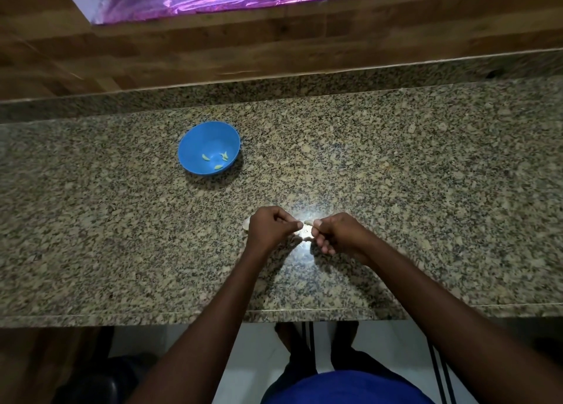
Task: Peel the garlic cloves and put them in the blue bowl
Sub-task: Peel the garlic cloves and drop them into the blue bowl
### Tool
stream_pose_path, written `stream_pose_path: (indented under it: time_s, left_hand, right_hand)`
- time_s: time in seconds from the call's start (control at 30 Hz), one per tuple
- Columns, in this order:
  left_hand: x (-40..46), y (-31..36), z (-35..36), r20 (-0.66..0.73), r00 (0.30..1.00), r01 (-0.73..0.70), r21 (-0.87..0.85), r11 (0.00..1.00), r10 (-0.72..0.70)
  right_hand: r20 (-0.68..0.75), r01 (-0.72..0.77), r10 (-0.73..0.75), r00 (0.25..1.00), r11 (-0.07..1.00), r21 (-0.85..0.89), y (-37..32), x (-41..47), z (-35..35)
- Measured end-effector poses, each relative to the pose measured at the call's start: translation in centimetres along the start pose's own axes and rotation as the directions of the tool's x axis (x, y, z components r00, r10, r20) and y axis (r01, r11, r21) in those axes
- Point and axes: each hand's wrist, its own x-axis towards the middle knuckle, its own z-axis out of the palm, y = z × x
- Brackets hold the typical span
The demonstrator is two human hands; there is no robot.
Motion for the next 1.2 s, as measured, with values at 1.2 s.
stream_pose_path:
  time_s: [1.2]
  left_hand:
    - [-2.0, 1.4, 1.1, -0.005, 1.000, -0.029, -0.396, 0.918, 0.029]
  right_hand:
    - [-0.135, 0.268, -0.275, 0.952, 0.961, -0.067, -0.6, -1.5, 2.1]
